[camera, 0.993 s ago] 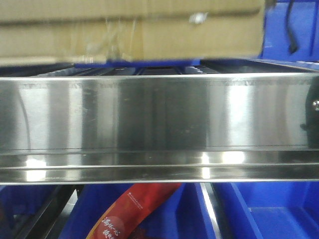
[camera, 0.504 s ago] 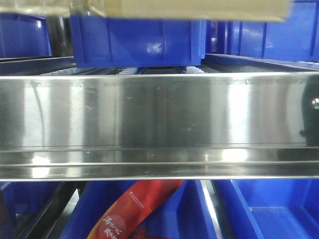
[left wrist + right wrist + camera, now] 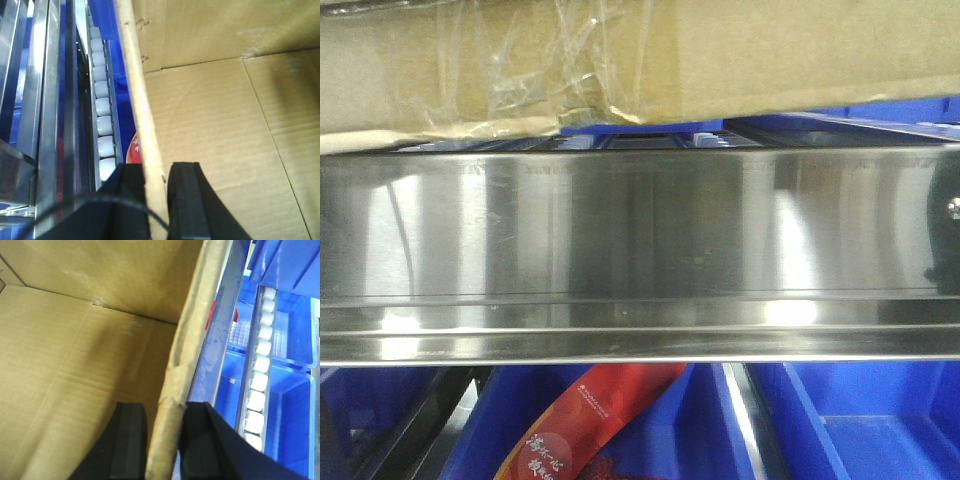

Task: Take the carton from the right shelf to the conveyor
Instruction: 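Lift the carton with both grippers and pull it off the shelf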

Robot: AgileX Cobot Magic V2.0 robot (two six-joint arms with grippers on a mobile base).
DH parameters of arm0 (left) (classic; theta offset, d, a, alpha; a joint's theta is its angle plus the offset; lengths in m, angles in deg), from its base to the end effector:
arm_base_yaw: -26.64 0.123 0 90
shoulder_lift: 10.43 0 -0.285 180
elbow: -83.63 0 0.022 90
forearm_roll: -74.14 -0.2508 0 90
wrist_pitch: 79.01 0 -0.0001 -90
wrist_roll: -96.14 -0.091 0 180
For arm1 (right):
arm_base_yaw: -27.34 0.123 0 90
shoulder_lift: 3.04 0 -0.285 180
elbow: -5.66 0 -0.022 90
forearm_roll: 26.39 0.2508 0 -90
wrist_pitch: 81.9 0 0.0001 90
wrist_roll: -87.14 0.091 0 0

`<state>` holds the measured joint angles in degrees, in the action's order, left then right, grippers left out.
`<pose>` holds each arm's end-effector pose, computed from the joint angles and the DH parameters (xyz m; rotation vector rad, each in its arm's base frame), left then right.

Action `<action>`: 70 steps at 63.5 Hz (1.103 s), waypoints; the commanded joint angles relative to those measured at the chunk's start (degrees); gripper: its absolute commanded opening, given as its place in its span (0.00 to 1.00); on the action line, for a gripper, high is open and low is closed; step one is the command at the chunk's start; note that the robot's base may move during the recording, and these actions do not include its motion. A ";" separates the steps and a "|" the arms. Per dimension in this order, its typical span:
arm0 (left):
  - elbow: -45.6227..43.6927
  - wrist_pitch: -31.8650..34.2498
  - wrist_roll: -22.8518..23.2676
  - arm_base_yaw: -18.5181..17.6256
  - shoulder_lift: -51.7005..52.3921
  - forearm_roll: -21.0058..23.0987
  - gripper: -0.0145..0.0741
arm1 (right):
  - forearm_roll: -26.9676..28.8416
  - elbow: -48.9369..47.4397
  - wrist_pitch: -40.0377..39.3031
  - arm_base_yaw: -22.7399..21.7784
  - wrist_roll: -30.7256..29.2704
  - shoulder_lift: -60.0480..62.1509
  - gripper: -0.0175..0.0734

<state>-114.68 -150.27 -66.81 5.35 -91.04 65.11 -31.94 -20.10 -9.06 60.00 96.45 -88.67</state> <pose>0.2199 -0.0712 0.4784 0.0703 2.3198 -0.1392 0.2156 0.1282 0.4906 -0.4567 2.2788 0.2503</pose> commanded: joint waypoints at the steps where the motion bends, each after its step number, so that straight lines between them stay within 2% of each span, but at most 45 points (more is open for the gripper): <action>1: -1.67 1.29 -0.33 -0.75 1.13 1.20 0.14 | -1.33 -0.36 -2.87 0.01 -1.21 1.00 0.12; 15: -6.41 1.29 -0.21 -0.75 1.02 0.91 0.14 | -1.33 -0.36 -2.87 0.01 -1.21 1.00 0.12; 57: -6.29 1.29 -0.21 -0.75 1.02 0.81 0.14 | -1.33 -0.36 -2.87 0.01 -1.21 1.00 0.12; 70: -6.29 1.29 -0.21 -0.75 1.02 0.81 0.14 | -1.33 -0.36 -6.11 0.01 -1.21 1.00 0.12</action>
<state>-120.06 -150.89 -66.81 5.10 -91.04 64.04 -32.10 -20.10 -11.49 60.10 96.45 -88.56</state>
